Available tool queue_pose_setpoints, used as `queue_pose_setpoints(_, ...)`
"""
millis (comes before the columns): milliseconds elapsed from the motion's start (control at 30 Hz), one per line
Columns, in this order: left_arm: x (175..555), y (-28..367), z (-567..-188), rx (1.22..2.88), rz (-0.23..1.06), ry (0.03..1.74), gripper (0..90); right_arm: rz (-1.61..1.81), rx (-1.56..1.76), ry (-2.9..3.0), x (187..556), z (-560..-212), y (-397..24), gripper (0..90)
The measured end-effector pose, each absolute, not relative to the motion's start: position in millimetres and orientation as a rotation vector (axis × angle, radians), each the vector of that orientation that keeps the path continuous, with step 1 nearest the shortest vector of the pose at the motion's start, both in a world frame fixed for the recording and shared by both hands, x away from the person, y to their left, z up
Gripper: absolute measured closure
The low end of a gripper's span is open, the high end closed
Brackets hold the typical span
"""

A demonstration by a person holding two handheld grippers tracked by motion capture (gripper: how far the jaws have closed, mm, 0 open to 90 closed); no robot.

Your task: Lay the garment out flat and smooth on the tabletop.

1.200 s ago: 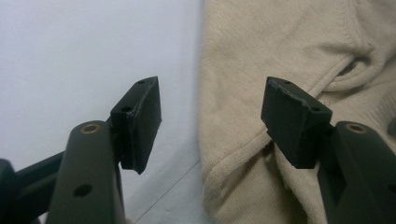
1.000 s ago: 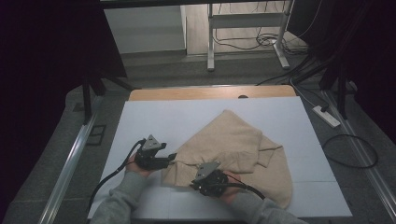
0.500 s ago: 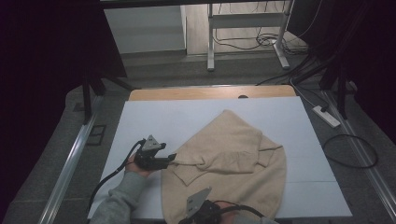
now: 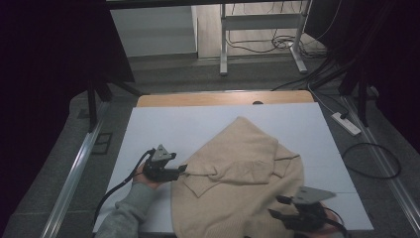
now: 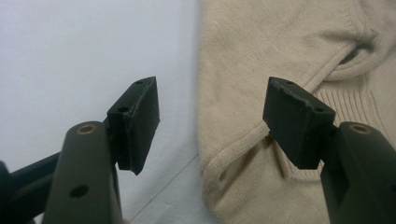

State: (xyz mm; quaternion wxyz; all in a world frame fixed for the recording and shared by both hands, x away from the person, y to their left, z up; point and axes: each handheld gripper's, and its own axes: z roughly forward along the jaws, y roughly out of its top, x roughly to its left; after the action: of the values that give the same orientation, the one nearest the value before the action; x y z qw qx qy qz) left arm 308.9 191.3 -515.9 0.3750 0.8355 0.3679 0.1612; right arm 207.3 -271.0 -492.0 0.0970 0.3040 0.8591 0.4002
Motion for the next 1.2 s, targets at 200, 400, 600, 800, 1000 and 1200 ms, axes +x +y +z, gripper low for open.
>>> queue_pose_setpoints(200,306.9,190.6,-515.7,2.143,0.415,0.938,35.9,1.100,1.038,2.541,193.2,-504.3,-302.7,34.6)
queue_pose_setpoints(400,308.2,191.0,-516.4,2.146,0.410,0.934,35.9,0.936,0.994,2.592,193.5,-512.6,-288.4,48.5)
queue_pose_setpoints(600,307.1,191.1,-516.1,2.149,0.415,0.934,35.7,0.903,0.993,2.585,193.5,-511.9,-290.7,85.1)
queue_pose_setpoints(800,306.9,191.5,-515.9,2.152,0.418,0.933,35.7,0.892,1.010,2.610,193.0,-508.2,-297.3,87.9)
queue_pose_setpoints(1000,305.0,192.0,-514.5,2.149,0.422,0.931,35.4,0.813,0.982,2.606,174.2,-497.3,-323.2,88.2)
queue_pose_setpoints(1200,301.8,191.5,-512.4,2.140,0.424,0.923,35.4,0.823,0.975,2.594,175.1,-497.3,-339.2,74.0)
